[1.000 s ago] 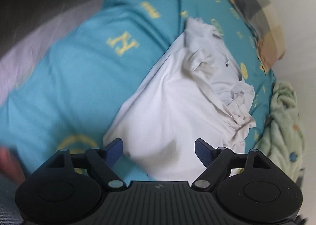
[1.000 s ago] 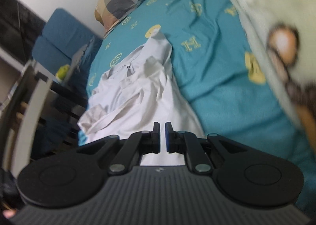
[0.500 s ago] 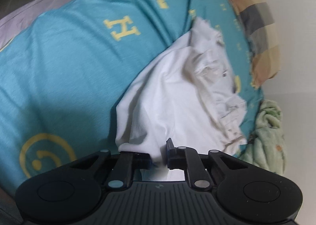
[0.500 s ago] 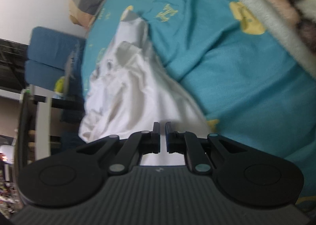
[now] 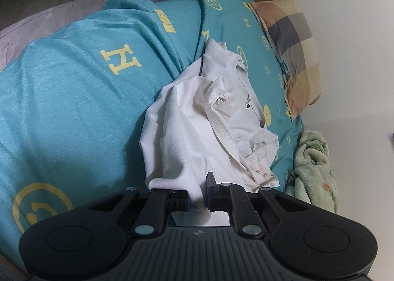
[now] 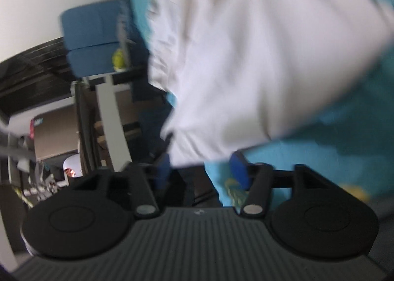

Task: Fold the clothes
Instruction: 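Lift the folded shirt with both grippers and fold it over again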

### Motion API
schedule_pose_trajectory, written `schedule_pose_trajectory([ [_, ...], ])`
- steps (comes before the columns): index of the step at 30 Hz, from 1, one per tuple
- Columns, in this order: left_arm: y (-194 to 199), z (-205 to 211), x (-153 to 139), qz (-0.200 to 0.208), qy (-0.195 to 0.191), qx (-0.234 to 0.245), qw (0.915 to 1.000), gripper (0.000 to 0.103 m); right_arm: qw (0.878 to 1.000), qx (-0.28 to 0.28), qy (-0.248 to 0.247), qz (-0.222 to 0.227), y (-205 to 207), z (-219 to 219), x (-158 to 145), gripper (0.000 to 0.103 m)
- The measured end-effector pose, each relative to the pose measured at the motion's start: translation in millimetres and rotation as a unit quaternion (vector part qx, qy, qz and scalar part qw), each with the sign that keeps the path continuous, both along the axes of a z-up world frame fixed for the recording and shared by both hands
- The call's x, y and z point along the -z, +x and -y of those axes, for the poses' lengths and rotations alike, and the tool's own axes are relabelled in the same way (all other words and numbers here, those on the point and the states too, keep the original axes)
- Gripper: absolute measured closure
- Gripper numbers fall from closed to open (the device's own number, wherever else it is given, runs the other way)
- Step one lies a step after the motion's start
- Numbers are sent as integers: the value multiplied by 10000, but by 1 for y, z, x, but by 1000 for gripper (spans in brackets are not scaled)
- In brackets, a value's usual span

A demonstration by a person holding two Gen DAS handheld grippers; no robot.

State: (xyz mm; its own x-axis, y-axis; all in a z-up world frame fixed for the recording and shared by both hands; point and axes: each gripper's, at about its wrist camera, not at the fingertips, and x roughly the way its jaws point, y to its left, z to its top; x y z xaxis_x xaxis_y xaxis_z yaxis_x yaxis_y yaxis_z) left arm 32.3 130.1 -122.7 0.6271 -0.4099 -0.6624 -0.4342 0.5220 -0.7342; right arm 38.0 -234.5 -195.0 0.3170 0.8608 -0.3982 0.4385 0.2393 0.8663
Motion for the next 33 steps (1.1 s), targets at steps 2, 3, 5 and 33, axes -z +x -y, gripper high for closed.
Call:
schedule_pose_trajectory([
  [2, -2, -3, -1, 31, -35, -56, 10000, 91, 9999, -5, -38, -145, -5, -5, 5, 42],
  [3, -3, -5, -2, 46, -53, -83, 9999, 91, 9998, 73, -65, -174, -5, -4, 8, 42],
  [5, -5, -8, -3, 77, -89, -139, 9998, 91, 9993, 259, -146, -222, -6, 0, 13, 42],
  [33, -58, -22, -79, 1129, -591, -198, 9917, 93, 9419, 2097, -1652, 2040, -33, 74, -102, 96],
])
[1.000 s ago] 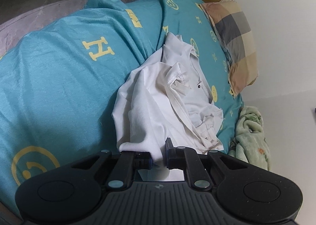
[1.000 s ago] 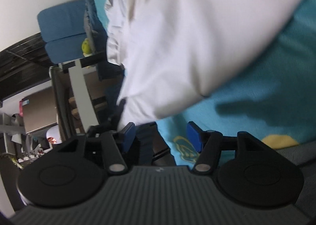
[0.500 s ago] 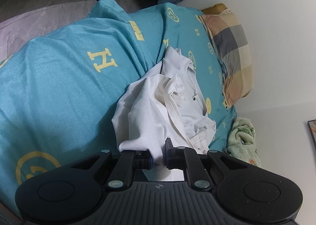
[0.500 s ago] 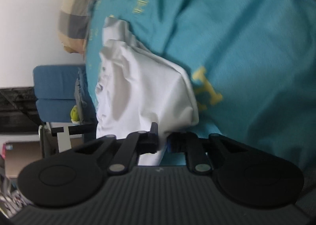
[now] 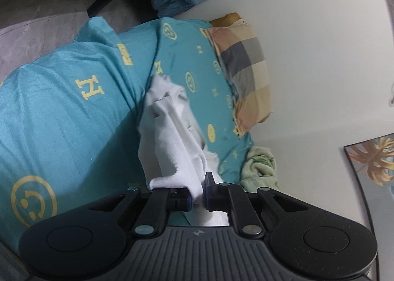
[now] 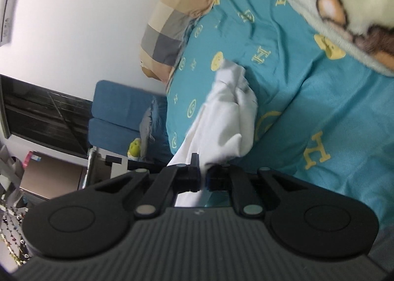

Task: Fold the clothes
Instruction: 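Lift the folded shirt with both grippers and fold it over again, then lower the folded shirt onto the sheet and open both grippers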

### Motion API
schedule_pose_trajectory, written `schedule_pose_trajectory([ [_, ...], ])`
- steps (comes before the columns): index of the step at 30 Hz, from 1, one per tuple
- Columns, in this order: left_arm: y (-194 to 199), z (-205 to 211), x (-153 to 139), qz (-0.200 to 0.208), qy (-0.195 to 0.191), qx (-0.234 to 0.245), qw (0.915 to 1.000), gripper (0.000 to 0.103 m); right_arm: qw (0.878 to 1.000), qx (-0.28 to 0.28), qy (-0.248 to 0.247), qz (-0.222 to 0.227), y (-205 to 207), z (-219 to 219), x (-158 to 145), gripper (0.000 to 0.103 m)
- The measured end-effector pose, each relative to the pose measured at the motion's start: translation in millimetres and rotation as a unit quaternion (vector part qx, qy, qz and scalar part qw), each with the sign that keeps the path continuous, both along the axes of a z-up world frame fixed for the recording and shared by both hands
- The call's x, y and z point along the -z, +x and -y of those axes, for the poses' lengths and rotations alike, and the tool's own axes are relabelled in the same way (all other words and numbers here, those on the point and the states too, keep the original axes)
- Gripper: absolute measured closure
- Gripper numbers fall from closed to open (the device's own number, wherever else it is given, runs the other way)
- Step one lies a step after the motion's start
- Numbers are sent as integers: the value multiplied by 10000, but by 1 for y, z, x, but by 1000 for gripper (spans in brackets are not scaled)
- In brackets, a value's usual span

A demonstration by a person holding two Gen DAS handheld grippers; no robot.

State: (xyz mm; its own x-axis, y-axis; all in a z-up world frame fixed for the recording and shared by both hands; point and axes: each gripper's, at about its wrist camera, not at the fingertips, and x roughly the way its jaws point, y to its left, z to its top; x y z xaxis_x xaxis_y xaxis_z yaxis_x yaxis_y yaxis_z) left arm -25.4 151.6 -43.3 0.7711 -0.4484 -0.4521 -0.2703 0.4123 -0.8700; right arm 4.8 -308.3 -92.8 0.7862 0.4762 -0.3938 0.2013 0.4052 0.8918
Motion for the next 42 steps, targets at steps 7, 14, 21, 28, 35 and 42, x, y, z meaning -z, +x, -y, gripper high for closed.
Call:
schedule_pose_trajectory([
  [7, -65, 5, -23, 52, 3, 169, 9998, 93, 10000, 46, 70, 11, -59, 14, -22, 96],
  [14, -136, 14, -21, -68, -97, 232, 9997, 93, 9997, 141, 188, -111, -131, 30, -25, 96],
  [21, -143, 25, -32, -183, 22, 180, 9997, 93, 9986, 329, 271, -308, -137, 41, -29, 95],
  [28, -85, 33, -37, -296, 217, 101, 9993, 93, 9976, 422, 292, -472, -86, 42, -30, 95],
  [35, 4, 36, -13, -604, 294, -38, 9977, 93, 9952, 496, 210, -814, -4, 34, -12, 95],
  [42, 86, 36, 31, -885, 518, -39, 9947, 92, 9917, 437, 51, -1208, 57, 27, 37, 95],
])
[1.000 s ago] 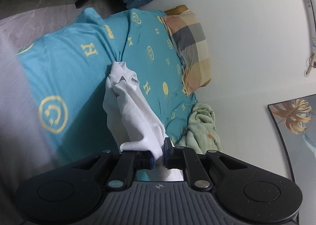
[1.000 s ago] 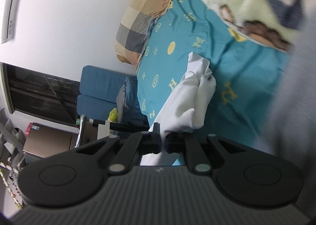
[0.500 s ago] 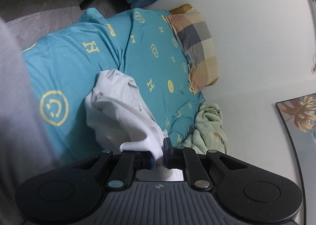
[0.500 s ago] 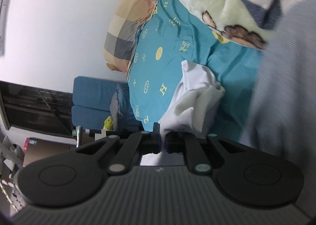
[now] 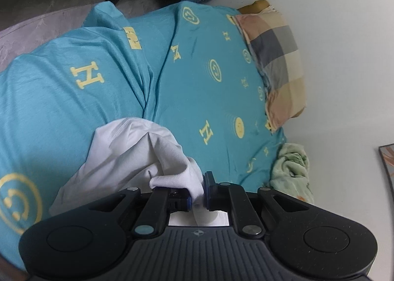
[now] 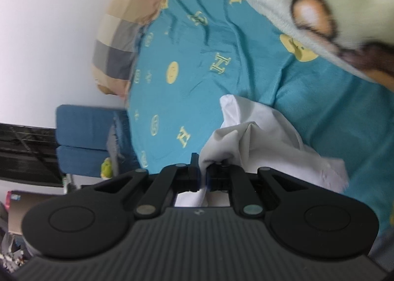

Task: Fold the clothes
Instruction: 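Lower the folded shirt onto the sheet and open both grippers, then lower both grippers to the folded shirt edge and close on it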

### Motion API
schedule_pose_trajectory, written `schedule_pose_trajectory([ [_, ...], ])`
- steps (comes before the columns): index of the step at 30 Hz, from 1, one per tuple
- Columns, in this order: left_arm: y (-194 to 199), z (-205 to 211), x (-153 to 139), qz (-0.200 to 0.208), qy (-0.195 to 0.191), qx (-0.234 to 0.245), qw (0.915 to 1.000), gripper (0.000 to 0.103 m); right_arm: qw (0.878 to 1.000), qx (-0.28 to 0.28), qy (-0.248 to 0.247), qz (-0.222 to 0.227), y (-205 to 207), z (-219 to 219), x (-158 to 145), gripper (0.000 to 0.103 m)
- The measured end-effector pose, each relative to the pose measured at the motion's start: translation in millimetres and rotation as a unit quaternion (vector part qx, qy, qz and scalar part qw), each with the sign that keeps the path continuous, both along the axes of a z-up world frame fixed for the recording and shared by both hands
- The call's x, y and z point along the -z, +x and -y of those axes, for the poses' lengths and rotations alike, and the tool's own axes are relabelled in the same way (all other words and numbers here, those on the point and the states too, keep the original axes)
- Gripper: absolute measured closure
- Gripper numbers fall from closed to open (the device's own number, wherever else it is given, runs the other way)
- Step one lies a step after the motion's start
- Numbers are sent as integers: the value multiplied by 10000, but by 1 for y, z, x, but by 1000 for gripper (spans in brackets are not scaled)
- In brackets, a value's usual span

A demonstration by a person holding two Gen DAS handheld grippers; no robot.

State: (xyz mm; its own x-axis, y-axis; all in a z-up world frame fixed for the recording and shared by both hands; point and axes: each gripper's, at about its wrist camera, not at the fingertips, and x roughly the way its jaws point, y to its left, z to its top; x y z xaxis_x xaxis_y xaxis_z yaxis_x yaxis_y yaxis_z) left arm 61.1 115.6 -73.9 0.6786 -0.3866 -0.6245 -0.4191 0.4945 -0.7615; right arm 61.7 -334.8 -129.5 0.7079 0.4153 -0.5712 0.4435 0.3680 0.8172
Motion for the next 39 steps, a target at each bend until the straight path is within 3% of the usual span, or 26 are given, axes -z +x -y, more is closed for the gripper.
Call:
schedule_pose_trajectory([
  [5, 42, 9, 34, -46, 654, 261, 9975, 92, 9995, -63, -98, -283, 41, -5, 37, 95],
  [8, 57, 8, 56, -186, 712, 294, 9969, 92, 9990, -118, -138, -417, 60, -6, 56, 95],
  [14, 69, 13, 70, -203, 1061, 450, 9931, 92, 9985, -291, -232, -394, 70, -6, 59, 94],
  [20, 61, 21, 58, 79, 1371, 544, 9890, 89, 9981, -560, -258, -43, 68, -2, 47, 91],
  [21, 58, 23, 54, 152, 1429, 573, 9880, 85, 9975, -630, -307, 96, 67, -3, 41, 83],
  [25, 43, 32, 36, 442, 1750, 641, 9815, 67, 9929, -859, -338, 750, 57, -9, 21, 23],
  [27, 34, 38, 25, 623, 2021, 673, 9751, 46, 9883, -905, -653, 1036, 49, -13, 11, 21],
  [30, 19, 50, 9, 947, 2515, 809, 9598, 32, 9744, -880, -1476, 1453, 37, -19, -14, 21],
  [32, 19, 61, 6, 1047, 2835, 969, 9483, 22, 9542, -904, -2080, 1950, 24, -23, -32, 21],
  [35, 19, 76, 2, 1195, 3307, 1207, 9283, 22, 9176, -1205, -3018, 2287, 23, -37, -47, 22],
  [39, 27, 95, 1, 1322, 3879, 1444, 9006, 21, 8837, -1968, -3681, 2119, 44, -63, -35, 26],
])
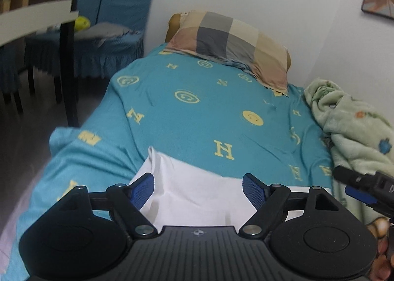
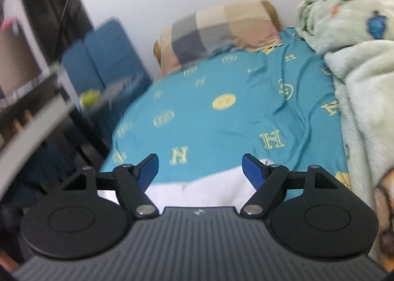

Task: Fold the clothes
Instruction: 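Lower both grippers to the folded shirt edge and close on it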

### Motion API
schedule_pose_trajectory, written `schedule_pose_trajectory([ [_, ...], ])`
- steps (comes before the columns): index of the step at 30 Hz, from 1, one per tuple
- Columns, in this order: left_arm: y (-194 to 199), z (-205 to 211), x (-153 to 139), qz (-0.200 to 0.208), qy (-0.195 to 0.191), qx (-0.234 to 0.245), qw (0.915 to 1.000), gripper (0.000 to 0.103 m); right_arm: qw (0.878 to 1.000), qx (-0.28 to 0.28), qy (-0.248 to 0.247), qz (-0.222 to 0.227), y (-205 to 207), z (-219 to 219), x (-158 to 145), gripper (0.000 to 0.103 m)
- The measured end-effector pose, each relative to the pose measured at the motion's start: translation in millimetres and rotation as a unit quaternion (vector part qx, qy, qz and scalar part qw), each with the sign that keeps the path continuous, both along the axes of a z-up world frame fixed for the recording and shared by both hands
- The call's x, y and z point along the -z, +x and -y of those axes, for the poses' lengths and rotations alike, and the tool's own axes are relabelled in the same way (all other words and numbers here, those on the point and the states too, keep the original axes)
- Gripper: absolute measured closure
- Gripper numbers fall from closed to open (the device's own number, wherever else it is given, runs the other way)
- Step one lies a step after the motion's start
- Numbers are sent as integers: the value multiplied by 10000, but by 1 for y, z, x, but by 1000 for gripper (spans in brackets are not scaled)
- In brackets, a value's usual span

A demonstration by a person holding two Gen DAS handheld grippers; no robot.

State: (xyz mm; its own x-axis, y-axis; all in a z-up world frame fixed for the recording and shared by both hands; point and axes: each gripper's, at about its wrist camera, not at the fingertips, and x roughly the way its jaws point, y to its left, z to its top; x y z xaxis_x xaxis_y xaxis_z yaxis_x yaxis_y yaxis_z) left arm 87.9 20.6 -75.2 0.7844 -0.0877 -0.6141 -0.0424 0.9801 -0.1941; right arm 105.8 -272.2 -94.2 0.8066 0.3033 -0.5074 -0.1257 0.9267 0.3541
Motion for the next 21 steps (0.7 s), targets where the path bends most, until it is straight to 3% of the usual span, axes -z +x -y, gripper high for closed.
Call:
schedule_pose_trajectory([
  [3, 23, 9, 10, -155, 454, 34, 9988, 20, 9979, -172, -609, -150, 21, -15, 12, 29],
  [6, 44, 11, 26, -388, 626, 55, 9973, 20, 9954, -184, -871, -342, 35, -21, 27, 34],
  [13, 80, 4, 66, -908, 591, 125, 9940, 20, 9898, -290, -1191, -733, 56, -28, 63, 35],
  [21, 86, -1, 80, -1094, 496, 111, 9927, 19, 9876, -431, -1270, -819, 66, -38, 81, 34],
])
